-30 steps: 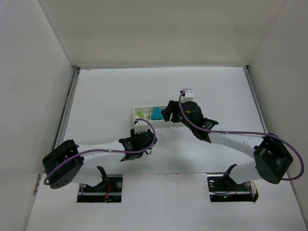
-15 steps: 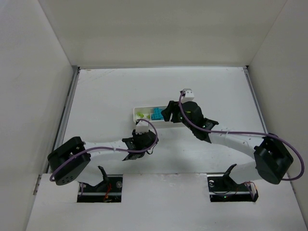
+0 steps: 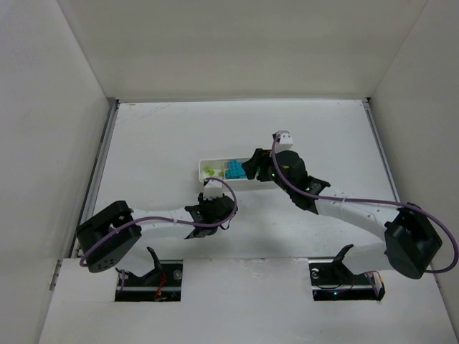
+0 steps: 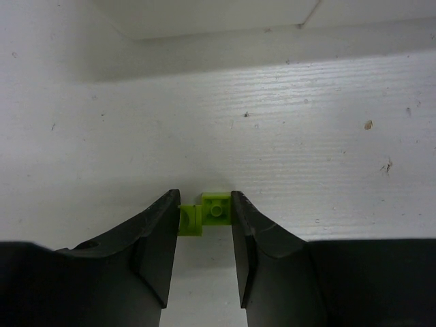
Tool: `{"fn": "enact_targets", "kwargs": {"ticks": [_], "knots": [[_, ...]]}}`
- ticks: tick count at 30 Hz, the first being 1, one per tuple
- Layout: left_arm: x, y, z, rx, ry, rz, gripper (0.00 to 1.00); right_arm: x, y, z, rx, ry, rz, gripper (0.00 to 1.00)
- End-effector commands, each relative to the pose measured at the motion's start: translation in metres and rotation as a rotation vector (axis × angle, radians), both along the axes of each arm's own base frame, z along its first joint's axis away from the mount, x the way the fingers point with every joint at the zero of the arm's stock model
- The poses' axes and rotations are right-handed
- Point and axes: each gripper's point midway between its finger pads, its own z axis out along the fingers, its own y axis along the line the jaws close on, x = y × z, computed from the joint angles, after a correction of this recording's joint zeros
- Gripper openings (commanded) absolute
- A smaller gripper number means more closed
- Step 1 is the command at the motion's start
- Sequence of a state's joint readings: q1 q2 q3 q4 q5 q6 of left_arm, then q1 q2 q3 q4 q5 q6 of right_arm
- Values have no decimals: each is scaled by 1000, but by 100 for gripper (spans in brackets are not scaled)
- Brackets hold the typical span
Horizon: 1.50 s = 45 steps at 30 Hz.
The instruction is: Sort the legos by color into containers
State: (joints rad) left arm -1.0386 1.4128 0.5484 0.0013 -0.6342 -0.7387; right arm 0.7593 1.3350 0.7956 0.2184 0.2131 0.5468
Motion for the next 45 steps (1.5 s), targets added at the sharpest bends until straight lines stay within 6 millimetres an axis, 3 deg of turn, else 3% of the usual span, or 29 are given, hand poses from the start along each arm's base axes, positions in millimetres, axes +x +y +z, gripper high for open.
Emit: {"fn": "enact_targets", "kwargs": {"ticks": [1,6,12,17,22,26,29,33,37,45], "knots": [[-1,4,-4,20,11,6,29,3,-1,17,50,-47,-5,70],[2,6,12,-5,-26,8,21,3,-2,16,49,-47,-6,70],[16,13,64,-95,-112,21,21,2,-15,26,65,-65,-31,70],[40,15,112,-164,-203,36,21,0,-26,24,63,-66,-49,70],[69,5,130,-197,-238,23,21,-2,-32,21,64,-63,-58,70],[66,1,119,-168,-201,9,21,-6,-33,21,70,-63,-53,71],[45,13,99,-112,-128,13,22,-6,-33,18,65,-57,-51,71],[8,33,71,-43,-4,18,31,-5,-31,9,52,-39,-44,71],[-18,32,50,-60,78,19,37,-3,-26,4,49,-27,-40,71],[-23,27,24,-9,113,6,34,-2,-22,0,42,-19,-32,71]]}}
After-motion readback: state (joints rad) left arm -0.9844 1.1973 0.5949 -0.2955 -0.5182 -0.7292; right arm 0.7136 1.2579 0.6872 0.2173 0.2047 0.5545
